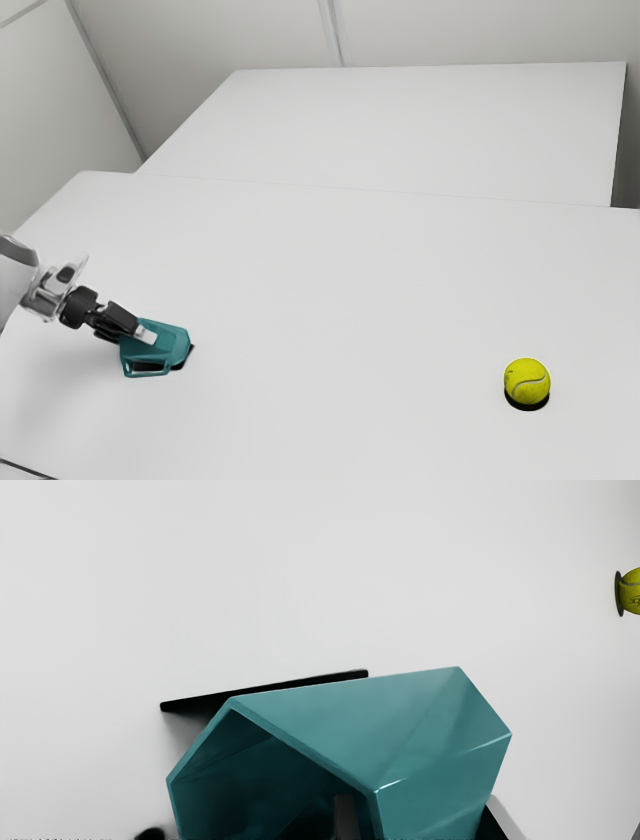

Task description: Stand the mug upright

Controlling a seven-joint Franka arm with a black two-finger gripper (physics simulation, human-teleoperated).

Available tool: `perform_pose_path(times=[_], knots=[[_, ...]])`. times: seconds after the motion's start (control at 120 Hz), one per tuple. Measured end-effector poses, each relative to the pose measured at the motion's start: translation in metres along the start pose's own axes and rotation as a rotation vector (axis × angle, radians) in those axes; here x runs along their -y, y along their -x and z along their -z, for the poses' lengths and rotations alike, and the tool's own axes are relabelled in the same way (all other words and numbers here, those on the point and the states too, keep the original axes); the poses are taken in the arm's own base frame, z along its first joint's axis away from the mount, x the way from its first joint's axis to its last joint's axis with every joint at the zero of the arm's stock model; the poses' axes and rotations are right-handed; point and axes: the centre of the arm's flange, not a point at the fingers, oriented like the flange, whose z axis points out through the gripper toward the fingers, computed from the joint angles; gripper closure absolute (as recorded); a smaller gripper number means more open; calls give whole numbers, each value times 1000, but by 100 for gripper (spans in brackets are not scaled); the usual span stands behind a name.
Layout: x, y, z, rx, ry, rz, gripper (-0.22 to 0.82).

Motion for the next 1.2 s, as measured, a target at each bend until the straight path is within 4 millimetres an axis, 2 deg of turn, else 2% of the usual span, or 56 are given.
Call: perform_pose_path(times=[0.167,0.367,0.467,0.575,0.658,0.717,0.783,0.833,0.892,0.942,1.042,1.2], knots=[[-3,-4,4,-5,-10,-11,59],[-36,-27,14,-22,-5,-100,73],[-55,-53,27,-31,-29,-162,75],[-79,-90,45,-26,-87,-237,76],[-100,-123,48,18,-145,-303,77],[-129,-154,29,92,-190,-381,77],[-182,-183,-27,223,-229,-504,77],[-221,-193,-71,311,-259,-594,77],[-248,-196,-106,391,-312,-664,77],[-258,-197,-122,436,-367,-697,78],[-270,-194,-139,501,-492,-750,77],[-268,-168,-144,513,-620,-765,77]])
